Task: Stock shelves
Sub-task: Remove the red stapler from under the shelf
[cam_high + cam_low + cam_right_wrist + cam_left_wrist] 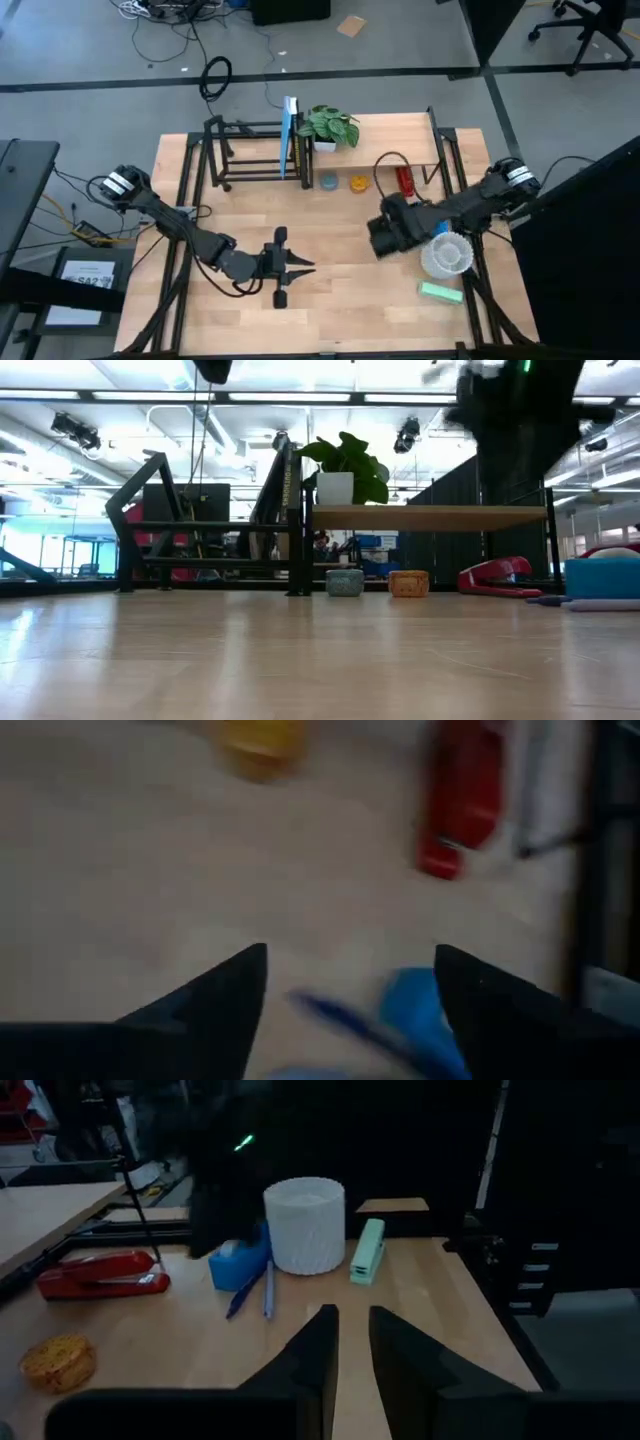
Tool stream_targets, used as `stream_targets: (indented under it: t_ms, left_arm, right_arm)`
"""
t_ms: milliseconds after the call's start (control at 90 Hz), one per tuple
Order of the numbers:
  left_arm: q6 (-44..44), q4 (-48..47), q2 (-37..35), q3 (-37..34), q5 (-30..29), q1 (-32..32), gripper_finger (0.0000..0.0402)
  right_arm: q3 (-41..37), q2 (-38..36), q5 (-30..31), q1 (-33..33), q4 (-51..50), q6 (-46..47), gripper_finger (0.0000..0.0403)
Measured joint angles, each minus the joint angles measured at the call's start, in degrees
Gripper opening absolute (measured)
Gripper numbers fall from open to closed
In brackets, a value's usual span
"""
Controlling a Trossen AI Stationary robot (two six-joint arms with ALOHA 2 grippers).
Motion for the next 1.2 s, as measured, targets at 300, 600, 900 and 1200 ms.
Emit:
stream_targets:
  t_ms: [300, 600, 900, 1200]
  left_arm:
    - [0.0, 0.0, 0.0, 0.0, 0.3, 0.0, 0.0041]
    - [0.0, 0.2, 0.0, 0.0, 0.3, 0.0, 0.0041]
    - [0.0, 0.2, 0.0, 0.0, 0.3, 0.0, 0.0041]
    - [0.0, 0.2, 0.0, 0.0, 0.3, 0.0, 0.0041]
  right_arm:
    - [-12.9, -1.8, -5.1, -15.8, 10.6, -10.9, 0.0335]
    - [-15.4, -2.1, -5.3, -29.8, 17.9, -23.7, 0.0305]
    - [-19.9, -2.1, -5.8, -35.0, 27.5, -27.8, 0.0285]
    - [-21.5, -2.0, -6.7, -33.9, 28.3, -28.5, 0.0218]
